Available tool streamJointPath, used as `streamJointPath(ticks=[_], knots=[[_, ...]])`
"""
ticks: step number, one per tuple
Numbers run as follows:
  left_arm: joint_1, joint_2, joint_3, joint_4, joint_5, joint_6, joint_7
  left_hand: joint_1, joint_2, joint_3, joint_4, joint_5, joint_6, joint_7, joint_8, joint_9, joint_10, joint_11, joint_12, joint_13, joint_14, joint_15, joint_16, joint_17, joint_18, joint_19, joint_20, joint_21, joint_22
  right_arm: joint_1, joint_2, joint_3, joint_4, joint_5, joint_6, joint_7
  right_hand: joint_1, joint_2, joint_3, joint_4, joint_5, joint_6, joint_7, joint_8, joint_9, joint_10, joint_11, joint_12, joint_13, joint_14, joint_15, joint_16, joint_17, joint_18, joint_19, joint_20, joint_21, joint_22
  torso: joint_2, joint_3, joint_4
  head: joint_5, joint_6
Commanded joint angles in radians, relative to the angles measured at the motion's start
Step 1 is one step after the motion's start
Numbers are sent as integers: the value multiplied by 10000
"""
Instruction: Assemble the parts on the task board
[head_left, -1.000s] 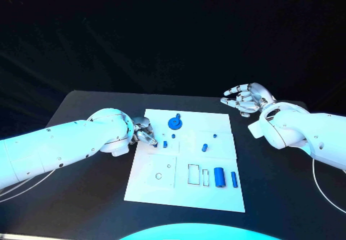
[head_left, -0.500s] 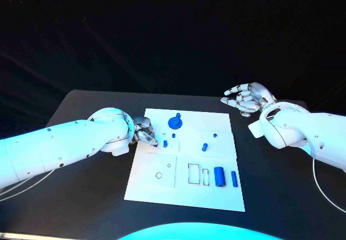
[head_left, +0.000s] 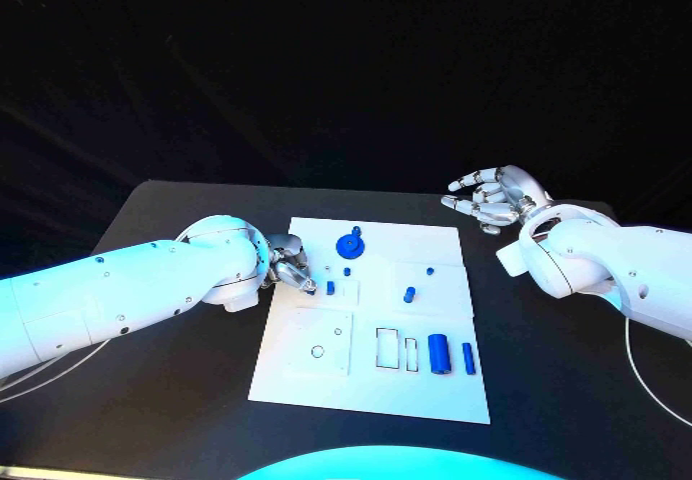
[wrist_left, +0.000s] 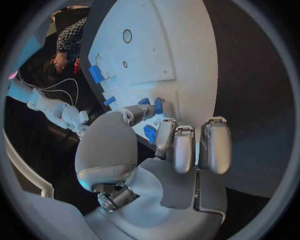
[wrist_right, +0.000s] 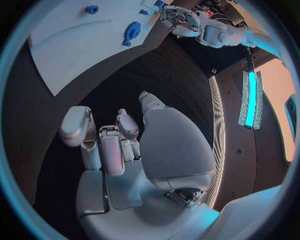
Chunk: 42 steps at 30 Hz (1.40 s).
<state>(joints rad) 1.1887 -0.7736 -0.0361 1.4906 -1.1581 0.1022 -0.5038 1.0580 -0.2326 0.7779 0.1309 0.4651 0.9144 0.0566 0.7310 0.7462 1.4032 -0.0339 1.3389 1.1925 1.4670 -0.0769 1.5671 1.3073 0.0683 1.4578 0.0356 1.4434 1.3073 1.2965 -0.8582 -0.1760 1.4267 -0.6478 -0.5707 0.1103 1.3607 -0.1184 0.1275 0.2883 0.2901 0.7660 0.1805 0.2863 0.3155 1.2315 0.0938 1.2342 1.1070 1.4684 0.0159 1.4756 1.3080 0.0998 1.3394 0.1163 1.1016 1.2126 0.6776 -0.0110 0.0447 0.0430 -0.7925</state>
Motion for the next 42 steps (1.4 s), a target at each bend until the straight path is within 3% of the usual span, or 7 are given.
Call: streamJointPath(ticks=[1, 8, 15, 24, 32, 42], knots=[[-56, 9, -39, 3, -97, 28, -133, 35, 129, 1448, -1488, 21, 252, -189, 53, -11, 47, -1, 39, -1, 1038, -71, 37, 2635, -128, -10, -76, 50, 53, -7, -8, 1, 21, -84, 90, 74, -89, 30, -11, 2, -38, 5, -56, 36, -9, 25, -62, 9, -4, 484, -58, -30, 303, 62, 7, -31, -18, 8, 1, 4, -2, 3, 4], [-57, -126, -20, 98, 87, -368, -48, 51, 156, 1453, -1495, 21, 255, -194, 48, -19, 37, -6, 22, -26, 1038, -76, 37, 2635, -126, -13, -79, 46, 46, -7, -20, 1, 32, -84, 87, 78, -89, 30, -11, 2, -38, 5, -56, 36, -9, 25, -62, 9, -4, 484, -58, -30, 303, 62, 7, -31, -18, 8, -1, -2, -2, -7, 11], [-58, -367, -4, 280, 445, -1449, 437, 73, 180, 1459, -1510, 16, 257, -197, 41, -29, 49, -12, 33, -1, 1038, -82, 37, 2635, -123, -16, -84, 42, 37, -7, -41, 1, 45, -84, 71, 81, -94, 32, -6, 3, -38, 5, -58, 52, -14, 24, -64, 7, -15, 483, -61, -36, 293, 64, 6, -34, -35, 1, -1, -3, 7, -25, -4], [-135, -657, -2, 526, 499, -2366, 1055, 92, 218, 1447, -1516, -47, 268, -198, 31, -48, 67, -17, 42, 24, 1038, -95, 37, 2635, -119, -23, -94, 33, 20, -7, -70, 1, 59, -84, 57, 81, -94, 32, -6, 3, -38, 5, -58, 52, -14, 24, -64, 7, -15, 483, -61, -36, 293, 64, 6, -34, -35, 1, -5, -1, 13, -47, -22], [-255, -731, -4, 594, 265, -2457, 1272, 92, 229, 1429, -1511, -85, 269, -197, 23, -60, 67, -17, 35, 17, 1038, -99, 37, 2635, -118, -24, -99, 30, 16, -7, -84, 1, 62, -84, 57, 76, -94, 32, -6, 3, -38, 5, -58, 52, -14, 24, -64, 7, -15, 483, -61, -36, 293, 64, 6, -34, -35, 1, -4, -3, 11, -41, -42], [-525, -694, -6, 527, -492, -2349, 1460, 88, 249, 1378, -1486, -164, 267, -197, 3, -85, 63, -16, 17, -1, 1038, -101, 37, 2635, -124, -13, -106, 40, 42, -13, -91, 0, 44, -84, 62, 78, -94, 32, -6, 3, -38, 5, -58, 52, -14, 24, -64, 7, -15, 483, -61, -36, 293, 64, 6, -34, -35, 1, 5, -7, 7, -65, -82]])
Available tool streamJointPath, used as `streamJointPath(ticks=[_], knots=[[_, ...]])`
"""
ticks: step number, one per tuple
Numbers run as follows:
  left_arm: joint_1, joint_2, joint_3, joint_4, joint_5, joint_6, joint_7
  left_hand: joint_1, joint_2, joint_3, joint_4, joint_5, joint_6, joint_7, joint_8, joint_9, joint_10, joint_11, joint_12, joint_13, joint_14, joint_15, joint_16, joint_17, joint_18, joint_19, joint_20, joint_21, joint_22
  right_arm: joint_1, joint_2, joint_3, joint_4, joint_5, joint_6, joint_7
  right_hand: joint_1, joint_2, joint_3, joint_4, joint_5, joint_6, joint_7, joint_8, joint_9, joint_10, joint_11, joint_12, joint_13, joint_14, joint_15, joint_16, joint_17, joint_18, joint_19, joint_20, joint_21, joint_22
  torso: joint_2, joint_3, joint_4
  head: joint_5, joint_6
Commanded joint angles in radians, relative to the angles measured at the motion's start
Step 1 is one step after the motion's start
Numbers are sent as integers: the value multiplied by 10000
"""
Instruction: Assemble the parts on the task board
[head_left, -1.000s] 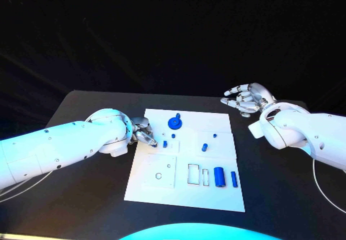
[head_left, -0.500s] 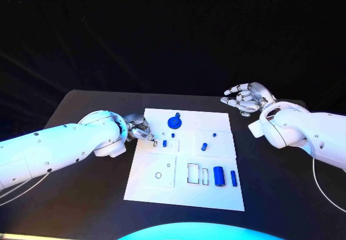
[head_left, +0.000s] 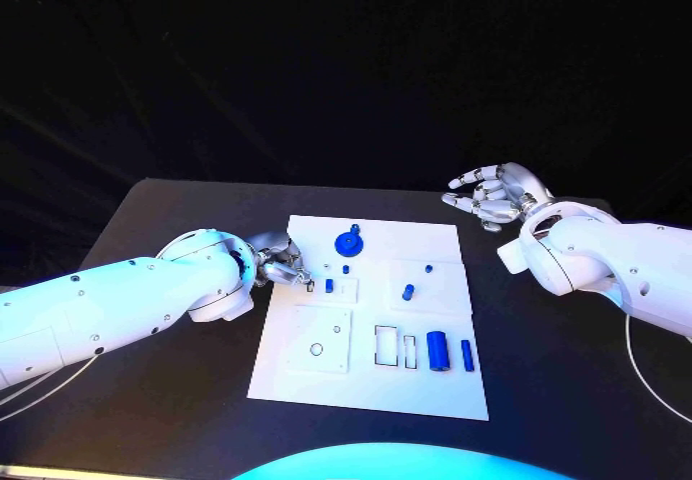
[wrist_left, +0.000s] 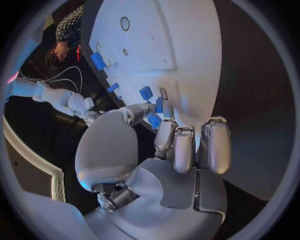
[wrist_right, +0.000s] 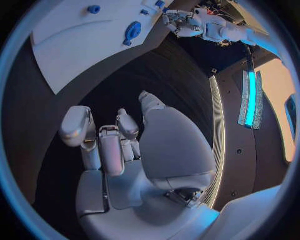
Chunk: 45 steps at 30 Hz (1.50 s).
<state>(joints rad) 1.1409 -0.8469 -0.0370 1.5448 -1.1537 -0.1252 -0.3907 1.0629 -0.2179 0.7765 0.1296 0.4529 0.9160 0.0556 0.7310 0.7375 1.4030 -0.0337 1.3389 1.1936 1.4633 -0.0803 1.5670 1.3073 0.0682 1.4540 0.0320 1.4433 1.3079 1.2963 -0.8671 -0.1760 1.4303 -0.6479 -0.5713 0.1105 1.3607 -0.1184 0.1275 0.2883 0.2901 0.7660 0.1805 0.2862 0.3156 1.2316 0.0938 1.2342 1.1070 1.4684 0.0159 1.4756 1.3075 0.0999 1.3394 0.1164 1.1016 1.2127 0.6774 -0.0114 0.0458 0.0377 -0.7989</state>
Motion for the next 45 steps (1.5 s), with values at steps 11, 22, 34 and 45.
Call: streamJointPath(ticks=[11, 22, 34, 45], knots=[[-159, 160, 3, -139, -932, 81, 371, 44, 106, 1371, -1466, -72, 248, -188, -6, -8, 71, -18, 21, 0, 1075, -68, 38, 2635, -124, 24, -71, 40, 35, -24, -16, 0, 9, -84, 66, 80, -94, 32, -6, 3, -38, 4, -58, 53, -15, 24, -64, 7, -15, 483, -62, -36, 298, 64, 6, -34, -35, 1, 1, 3, -7, -14, -33], [-170, 238, 5, -171, -948, 489, 387, 65, 87, 1341, -1481, -97, 248, -193, -14, -21, 88, -22, 40, 36, 1075, -67, 38, 2635, -134, 44, -72, 60, 81, -32, -20, 0, 8, -84, 73, 83, -94, 32, -6, 3, -38, 4, -58, 53, -15, 24, -64, 7, -15, 483, -62, -36, 298, 64, 6, -34, -35, 1, 3, 0, -11, -12, -70], [-172, 247, 10, -282, -566, 1325, 177, 132, 42, 1323, -1538, -91, 253, -200, -29, -44, 93, -29, 42, 52, 1075, -70, 38, 2635, -138, 50, -75, 67, 98, -40, -21, 0, -6, -84, 79, 85, -94, 32, -6, 3, -38, 4, -58, 53, -15, 24, -64, 7, -15, 483, -62, -36, 298, 64, 6, -34, -35, 1, 1, -5, -12, -7, -69], [-172, 262, 13, -381, -422, 1476, 9, 148, 28, 1315, -1549, -90, 257, -200, -33, -52, 117, -29, 75, 109, 1075, -70, 38, 2635, -139, 49, -75, 67, 99, -46, -14, 0, -16, -84, 77, 89, -94, 32, -6, 3, -38, 4, -58, 53, -15, 24, -64, 7, -15, 483, -62, -36, 298, 64, 6, -34, -35, 1, 1, -1, -11, -4, -73]])
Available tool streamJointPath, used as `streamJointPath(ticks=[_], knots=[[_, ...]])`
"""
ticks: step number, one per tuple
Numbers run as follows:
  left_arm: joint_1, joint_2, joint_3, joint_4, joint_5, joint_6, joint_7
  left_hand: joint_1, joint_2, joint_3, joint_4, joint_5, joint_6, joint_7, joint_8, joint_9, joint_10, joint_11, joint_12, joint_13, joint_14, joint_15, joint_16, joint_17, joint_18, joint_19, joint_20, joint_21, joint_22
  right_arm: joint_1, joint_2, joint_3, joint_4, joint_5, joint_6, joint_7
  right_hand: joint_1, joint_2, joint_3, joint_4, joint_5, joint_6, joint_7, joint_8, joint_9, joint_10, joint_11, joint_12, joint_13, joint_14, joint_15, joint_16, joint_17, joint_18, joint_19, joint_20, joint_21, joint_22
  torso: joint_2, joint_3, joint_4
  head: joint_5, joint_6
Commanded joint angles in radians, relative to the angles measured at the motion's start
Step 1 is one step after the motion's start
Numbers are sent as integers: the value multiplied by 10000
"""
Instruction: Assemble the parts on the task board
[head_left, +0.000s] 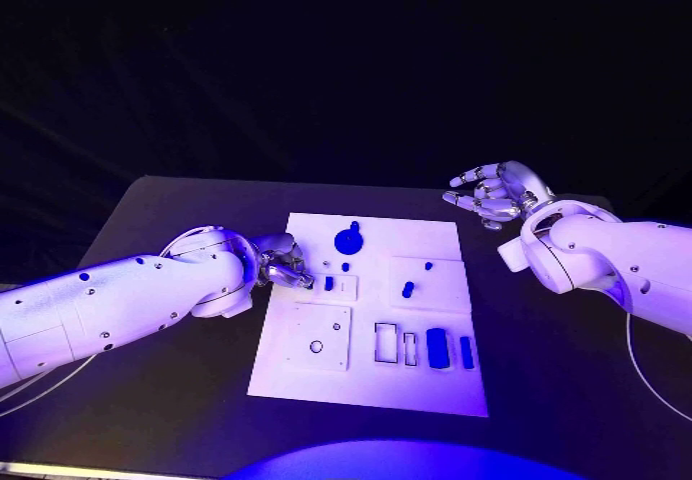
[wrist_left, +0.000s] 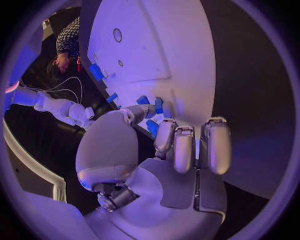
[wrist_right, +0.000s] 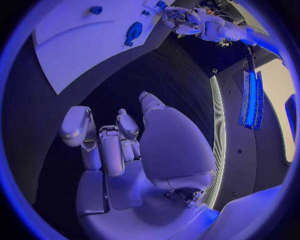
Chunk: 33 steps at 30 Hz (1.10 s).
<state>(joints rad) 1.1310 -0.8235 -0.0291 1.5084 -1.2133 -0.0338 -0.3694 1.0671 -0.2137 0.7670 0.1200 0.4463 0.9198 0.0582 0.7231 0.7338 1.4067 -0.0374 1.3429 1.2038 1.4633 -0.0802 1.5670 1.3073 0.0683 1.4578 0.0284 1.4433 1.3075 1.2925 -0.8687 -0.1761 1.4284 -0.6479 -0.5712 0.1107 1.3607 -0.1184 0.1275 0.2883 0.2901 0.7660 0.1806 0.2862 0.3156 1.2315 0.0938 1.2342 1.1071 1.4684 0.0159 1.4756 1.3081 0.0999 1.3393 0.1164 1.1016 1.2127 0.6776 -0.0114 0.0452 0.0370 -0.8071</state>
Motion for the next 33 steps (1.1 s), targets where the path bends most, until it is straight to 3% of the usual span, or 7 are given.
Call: streamJointPath(ticks=[1, 22, 33], knots=[[-73, 31, -66, -24, 179, 550, -222, 106, -13, 1411, -1454, -24, 219, -226, 46, -15, 80, 7, 34, 7, 1075, -70, 38, 2635, -140, 11, -40, 67, 103, -9, 1, 1, 2, -84, 74, 88, -94, 32, -6, 3, -38, 4, -58, 53, -15, 24, -64, 8, -16, 483, -62, -37, 293, 64, 7, -34, -35, 0, -1, -1, -5, 3, 8], [-63, 256, -64, -202, 679, 625, -533, 26, 63, 1173, -1265, -37, 372, -254, 35, -103, 236, -1, 186, 264, 1075, -65, 38, 2635, -145, 15, -37, 69, 122, -12, 8, 1, 2, -84, 68, 86, -94, 32, -6, 3, -38, 4, -58, 53, -15, 24, -64, 8, -16, 483, -62, -37, 293, 64, 7, -34, -35, 0, 1, 14, -4, 3, -39], [-56, 352, -64, -296, 758, 661, -683, -139, 185, 43, -805, -148, 533, -367, -35, -286, 335, -76, 254, 467, 1075, -121, 38, 2635, -142, 14, -84, 44, 110, -12, -23, 1, 11, -84, 64, 73, -94, 32, -6, 3, -38, 4, -58, 53, -15, 24, -64, 8, -16, 483, -62, -37, 293, 64, 7, -34, -35, 0, 3, 8, -6, -28, -45]])
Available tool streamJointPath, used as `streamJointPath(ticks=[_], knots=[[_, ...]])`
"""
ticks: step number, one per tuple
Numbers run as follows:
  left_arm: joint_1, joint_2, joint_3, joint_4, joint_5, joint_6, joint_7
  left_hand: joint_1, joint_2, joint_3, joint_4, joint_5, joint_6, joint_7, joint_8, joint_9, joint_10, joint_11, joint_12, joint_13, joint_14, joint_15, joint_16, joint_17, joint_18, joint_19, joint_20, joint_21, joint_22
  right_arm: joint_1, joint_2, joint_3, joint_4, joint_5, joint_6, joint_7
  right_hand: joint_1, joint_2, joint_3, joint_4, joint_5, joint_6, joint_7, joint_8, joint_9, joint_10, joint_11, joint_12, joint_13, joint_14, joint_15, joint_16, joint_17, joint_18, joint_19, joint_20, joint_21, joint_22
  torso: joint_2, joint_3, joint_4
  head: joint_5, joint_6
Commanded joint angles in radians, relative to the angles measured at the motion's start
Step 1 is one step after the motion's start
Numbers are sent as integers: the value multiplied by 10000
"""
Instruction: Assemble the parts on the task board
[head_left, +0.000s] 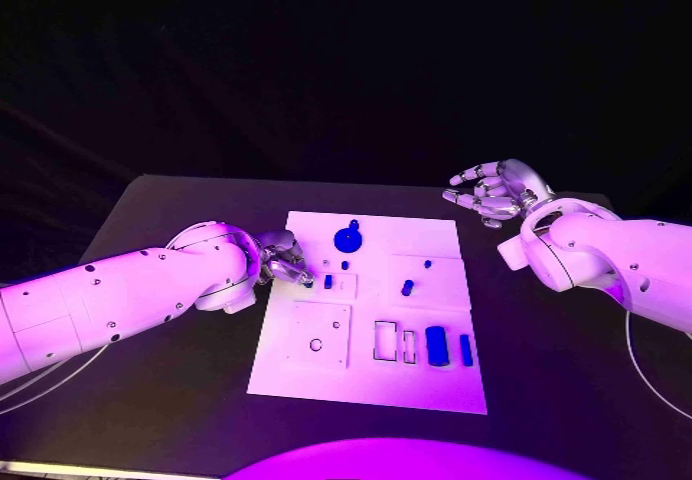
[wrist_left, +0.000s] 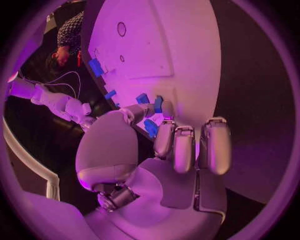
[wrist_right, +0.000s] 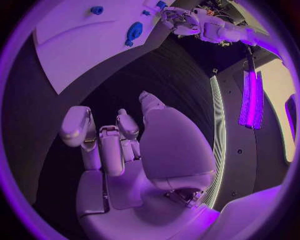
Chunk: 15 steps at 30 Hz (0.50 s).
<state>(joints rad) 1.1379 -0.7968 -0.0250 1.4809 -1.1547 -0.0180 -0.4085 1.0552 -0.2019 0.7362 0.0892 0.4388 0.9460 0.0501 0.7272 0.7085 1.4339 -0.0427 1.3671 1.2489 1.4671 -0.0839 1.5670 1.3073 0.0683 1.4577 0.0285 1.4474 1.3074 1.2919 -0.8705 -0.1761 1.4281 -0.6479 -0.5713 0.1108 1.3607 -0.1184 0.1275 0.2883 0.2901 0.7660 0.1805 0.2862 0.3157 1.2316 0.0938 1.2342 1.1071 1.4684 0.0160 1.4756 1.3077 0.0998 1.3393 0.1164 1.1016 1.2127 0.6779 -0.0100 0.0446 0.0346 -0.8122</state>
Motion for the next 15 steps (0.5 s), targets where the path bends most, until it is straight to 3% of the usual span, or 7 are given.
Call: streamJointPath(ticks=[1, 15], knots=[[-125, 93, -105, -26, 170, 501, -303, -25, 69, 288, -470, -86, 275, -289, -82, -42, 59, -25, 6, 12, 1037, -87, 38, 2635, -142, 17, -88, 4, 115, -6, -7, 1, 17, -84, 65, 71, -94, 32, -6, 3, -38, 4, -58, 53, -16, 24, -64, 7, -16, 483, -62, -37, 296, 65, 7, -34, -35, 0, -2, -6, 1, -8, 5], [-123, 150, -105, -67, 169, 507, -435, -101, 94, -689, 24, -175, 345, -328, -166, -193, 32, -54, -40, 28, 1037, -115, 38, 2635, -142, 21, -121, -14, 112, -6, -20, 1, 37, -84, 40, 84, -94, 32, -6, 3, -38, 4, -58, 53, -16, 24, -64, 7, -16, 483, -62, -37, 296, 65, 7, -34, -35, 0, -1, -11, 7, -13, -7]])
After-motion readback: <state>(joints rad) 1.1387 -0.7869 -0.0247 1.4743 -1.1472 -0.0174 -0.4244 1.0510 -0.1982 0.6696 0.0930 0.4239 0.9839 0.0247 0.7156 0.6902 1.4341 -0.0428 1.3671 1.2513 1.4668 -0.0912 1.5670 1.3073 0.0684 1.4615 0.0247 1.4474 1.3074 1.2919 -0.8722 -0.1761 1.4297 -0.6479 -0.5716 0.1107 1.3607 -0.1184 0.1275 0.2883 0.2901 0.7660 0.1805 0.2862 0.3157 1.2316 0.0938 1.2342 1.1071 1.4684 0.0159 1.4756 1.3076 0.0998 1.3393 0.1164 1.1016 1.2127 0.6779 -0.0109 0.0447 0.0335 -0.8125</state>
